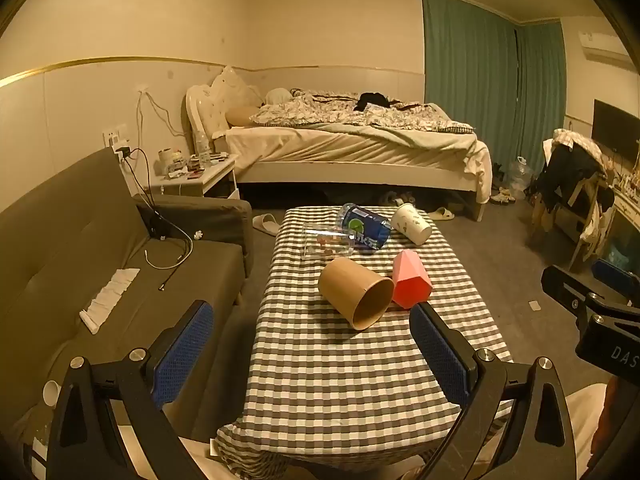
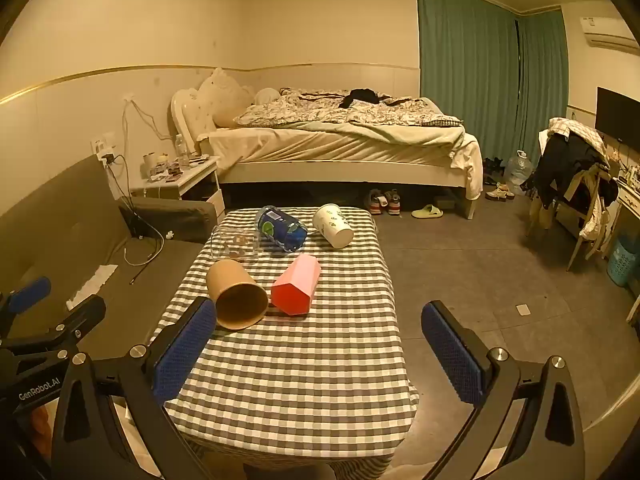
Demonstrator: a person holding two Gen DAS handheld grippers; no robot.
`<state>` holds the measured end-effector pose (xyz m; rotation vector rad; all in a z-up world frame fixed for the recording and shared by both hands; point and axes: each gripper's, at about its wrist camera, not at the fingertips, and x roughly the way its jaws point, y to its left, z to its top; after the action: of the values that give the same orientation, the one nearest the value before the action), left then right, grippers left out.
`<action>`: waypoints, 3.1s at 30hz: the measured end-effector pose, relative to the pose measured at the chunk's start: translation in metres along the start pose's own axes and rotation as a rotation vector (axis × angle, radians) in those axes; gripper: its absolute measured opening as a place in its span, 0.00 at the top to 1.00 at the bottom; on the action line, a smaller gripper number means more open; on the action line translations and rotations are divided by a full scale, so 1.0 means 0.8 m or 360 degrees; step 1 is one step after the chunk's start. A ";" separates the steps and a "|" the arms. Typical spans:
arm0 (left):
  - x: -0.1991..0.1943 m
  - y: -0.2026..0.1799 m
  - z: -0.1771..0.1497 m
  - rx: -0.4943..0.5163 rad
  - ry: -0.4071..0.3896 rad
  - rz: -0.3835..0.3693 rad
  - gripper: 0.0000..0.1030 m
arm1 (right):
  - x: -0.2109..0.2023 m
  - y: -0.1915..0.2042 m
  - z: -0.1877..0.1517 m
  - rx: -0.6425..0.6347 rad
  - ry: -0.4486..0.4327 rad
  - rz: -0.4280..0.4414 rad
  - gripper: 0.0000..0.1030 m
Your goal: Flip cup upside down
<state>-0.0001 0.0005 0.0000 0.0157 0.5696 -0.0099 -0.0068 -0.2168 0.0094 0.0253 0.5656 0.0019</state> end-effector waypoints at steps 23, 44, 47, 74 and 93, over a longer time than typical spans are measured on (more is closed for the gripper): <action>-0.001 0.004 -0.008 -0.0022 0.0010 -0.0007 0.02 | -0.003 0.003 -0.005 -0.0007 0.0026 -0.0002 0.00; 0.001 0.007 -0.015 -0.0031 0.0027 -0.0004 0.02 | -0.002 0.012 -0.007 -0.0026 0.0053 0.0011 0.00; 0.001 0.008 -0.015 -0.0032 0.0027 -0.0004 0.02 | 0.000 0.012 -0.007 -0.0026 0.0059 0.0015 0.00; 0.007 0.006 -0.015 -0.0036 0.0030 -0.0010 0.02 | 0.007 0.019 -0.007 -0.0047 0.0059 0.0039 0.00; 0.007 0.006 -0.015 -0.0041 0.0038 -0.0007 0.02 | 0.012 0.020 -0.010 -0.0042 0.0066 0.0052 0.00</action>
<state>-0.0015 0.0055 -0.0132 -0.0104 0.5935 -0.0064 -0.0032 -0.2010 -0.0020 0.0087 0.6062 0.0419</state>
